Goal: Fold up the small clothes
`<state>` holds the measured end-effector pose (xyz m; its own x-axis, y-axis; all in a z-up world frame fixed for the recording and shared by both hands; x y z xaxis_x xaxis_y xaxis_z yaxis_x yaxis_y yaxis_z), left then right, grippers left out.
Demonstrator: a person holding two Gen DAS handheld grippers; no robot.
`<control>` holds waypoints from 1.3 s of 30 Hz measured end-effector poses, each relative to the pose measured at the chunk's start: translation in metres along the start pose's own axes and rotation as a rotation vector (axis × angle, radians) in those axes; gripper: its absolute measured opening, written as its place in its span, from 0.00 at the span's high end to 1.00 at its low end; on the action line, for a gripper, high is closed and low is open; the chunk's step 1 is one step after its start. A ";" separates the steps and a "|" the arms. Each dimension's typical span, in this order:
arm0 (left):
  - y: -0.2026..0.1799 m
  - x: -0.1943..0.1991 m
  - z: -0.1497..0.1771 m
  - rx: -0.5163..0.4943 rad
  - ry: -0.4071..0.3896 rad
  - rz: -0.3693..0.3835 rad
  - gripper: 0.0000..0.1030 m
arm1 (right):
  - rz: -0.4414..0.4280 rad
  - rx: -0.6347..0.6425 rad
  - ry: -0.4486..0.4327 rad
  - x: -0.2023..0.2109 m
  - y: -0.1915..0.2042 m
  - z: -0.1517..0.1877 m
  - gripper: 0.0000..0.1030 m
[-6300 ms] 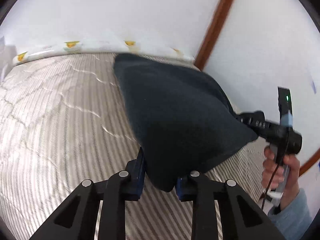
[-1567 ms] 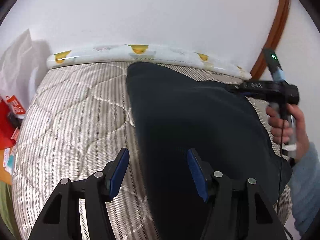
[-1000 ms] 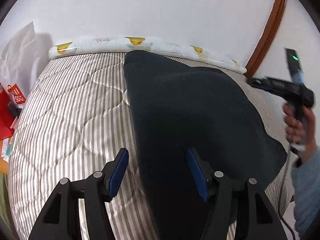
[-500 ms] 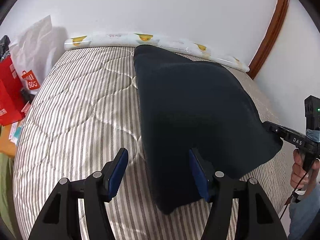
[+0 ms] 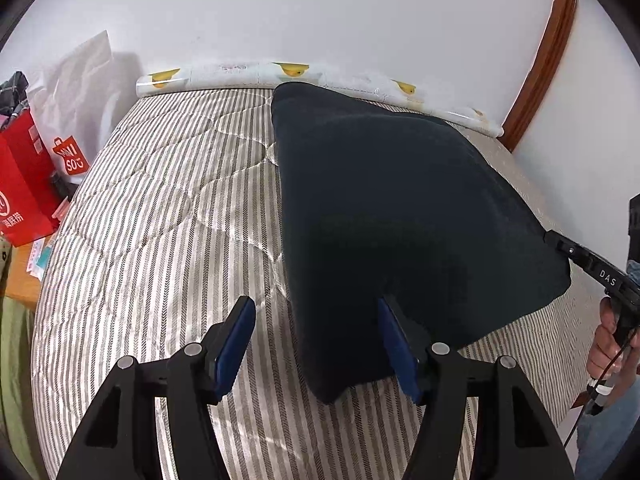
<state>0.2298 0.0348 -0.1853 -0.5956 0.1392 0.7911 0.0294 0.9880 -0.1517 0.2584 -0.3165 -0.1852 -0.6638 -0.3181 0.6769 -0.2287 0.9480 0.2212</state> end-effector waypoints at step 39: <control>-0.068 0.203 0.073 -0.061 -0.264 -0.069 0.11 | 0.315 -0.043 -0.124 0.212 0.087 0.066 0.02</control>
<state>0.0483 -0.0090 -0.0573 -0.7859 0.0570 0.6157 0.0251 0.9979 -0.0603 0.0507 -0.3020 -0.0681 -0.7790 -0.0057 0.6269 0.0295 0.9985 0.0458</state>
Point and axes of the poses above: each gripper's, at about its wrist camera, not at the fingertips, and x roughly against the way its jaws point, y to its left, z to its underside, the point moved 1 cm from there along -x, roughly the way its jaws point, and after that the axes turned 1 degree about -z, right-handed, at the moved point
